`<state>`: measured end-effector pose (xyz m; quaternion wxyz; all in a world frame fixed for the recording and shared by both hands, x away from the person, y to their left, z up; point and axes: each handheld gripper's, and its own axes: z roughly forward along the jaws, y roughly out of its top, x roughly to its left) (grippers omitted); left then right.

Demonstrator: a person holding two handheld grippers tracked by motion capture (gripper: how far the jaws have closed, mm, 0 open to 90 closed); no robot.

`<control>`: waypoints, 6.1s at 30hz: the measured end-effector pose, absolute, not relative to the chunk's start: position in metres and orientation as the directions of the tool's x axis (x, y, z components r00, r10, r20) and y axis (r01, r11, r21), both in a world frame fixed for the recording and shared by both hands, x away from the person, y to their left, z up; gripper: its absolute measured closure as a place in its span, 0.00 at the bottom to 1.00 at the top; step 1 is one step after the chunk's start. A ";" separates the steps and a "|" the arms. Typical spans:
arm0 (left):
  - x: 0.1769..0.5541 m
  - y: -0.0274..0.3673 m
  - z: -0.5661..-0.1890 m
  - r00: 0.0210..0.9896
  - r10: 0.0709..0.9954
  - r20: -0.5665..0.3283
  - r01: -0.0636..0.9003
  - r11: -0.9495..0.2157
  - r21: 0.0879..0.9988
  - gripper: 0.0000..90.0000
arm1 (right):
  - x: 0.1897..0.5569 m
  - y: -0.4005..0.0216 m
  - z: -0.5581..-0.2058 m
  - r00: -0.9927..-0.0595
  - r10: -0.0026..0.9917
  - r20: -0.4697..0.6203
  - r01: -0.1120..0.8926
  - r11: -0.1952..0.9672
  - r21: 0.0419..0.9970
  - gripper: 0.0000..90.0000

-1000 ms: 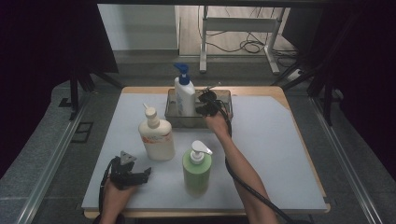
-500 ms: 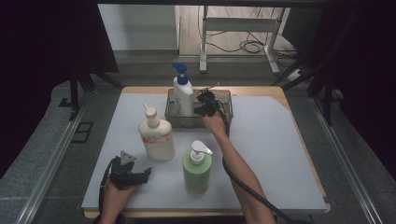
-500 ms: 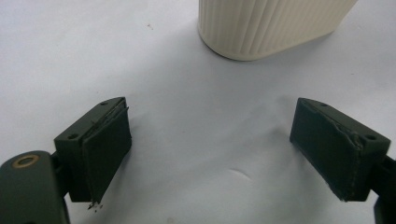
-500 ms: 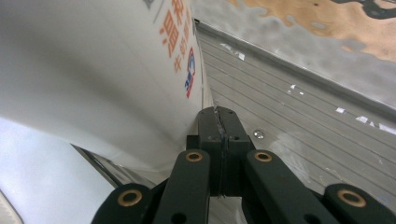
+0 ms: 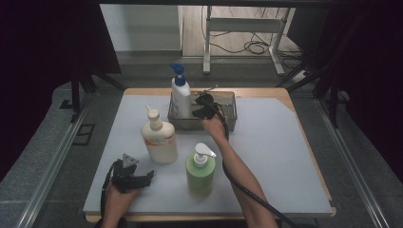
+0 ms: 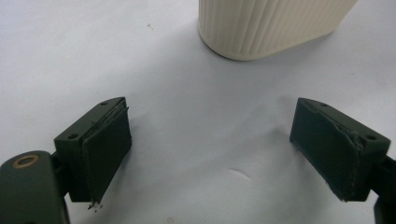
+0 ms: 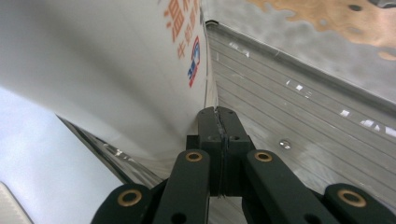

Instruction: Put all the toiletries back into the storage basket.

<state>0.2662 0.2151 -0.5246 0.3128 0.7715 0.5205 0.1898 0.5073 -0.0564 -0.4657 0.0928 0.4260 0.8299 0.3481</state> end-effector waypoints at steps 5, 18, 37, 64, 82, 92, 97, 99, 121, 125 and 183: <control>0.266 0.215 -0.525 0.386 0.922 -0.033 0.684 -0.262 0.680 0.13 | 0.506 -0.050 -0.467 -0.630 0.763 0.144 0.636 0.400 0.660 0.99; 0.266 0.215 -0.525 0.386 0.922 -0.033 0.685 -0.262 0.680 0.13 | 0.504 -0.045 -0.469 -0.642 0.745 0.180 0.637 0.388 0.666 1.00; 0.266 0.215 -0.525 0.386 0.922 -0.033 0.685 -0.262 0.680 0.13 | 0.498 -0.033 -0.467 -0.667 0.727 0.160 0.611 0.411 0.677 0.99; 0.266 0.215 -0.525 0.386 0.922 -0.033 0.684 -0.262 0.680 0.13 | 0.483 -0.059 -0.443 -0.702 0.705 0.101 0.529 0.422 0.736 0.70; 0.266 0.215 -0.525 0.384 0.923 -0.034 0.684 -0.259 0.682 0.13 | 0.460 -0.085 -0.423 -0.745 0.666 0.039 0.445 0.452 0.773 0.38; 0.266 0.215 -0.525 0.383 0.923 -0.035 0.683 -0.258 0.684 0.13 | 0.443 -0.095 -0.414 -0.764 0.646 -0.002 0.403 0.479 0.780 0.21; 0.266 0.215 -0.525 0.386 0.922 -0.031 0.683 -0.264 0.681 0.13 | 0.434 -0.100 -0.412 -0.786 0.619 -0.009 0.384 0.500 0.776 0.17; 0.266 0.215 -0.525 0.385 0.922 -0.032 0.683 -0.262 0.682 0.13 | 0.431 -0.101 -0.412 -0.794 0.608 -0.014 0.377 0.511 0.772 0.16; 0.266 0.215 -0.525 0.385 0.922 -0.030 0.684 -0.264 0.680 0.13 | 0.394 -0.138 -0.424 -0.830 0.557 0.025 0.377 0.528 0.761 0.13; 0.266 0.215 -0.525 0.385 0.922 -0.030 0.684 -0.264 0.680 0.13 | 0.387 -0.147 -0.428 -0.838 0.544 0.031 0.375 0.534 0.758 0.12; 0.265 0.214 -0.525 0.379 0.925 -0.030 0.682 -0.257 0.685 0.14 | 0.279 -0.171 -0.457 -0.930 0.355 0.093 0.294 0.569 0.768 0.00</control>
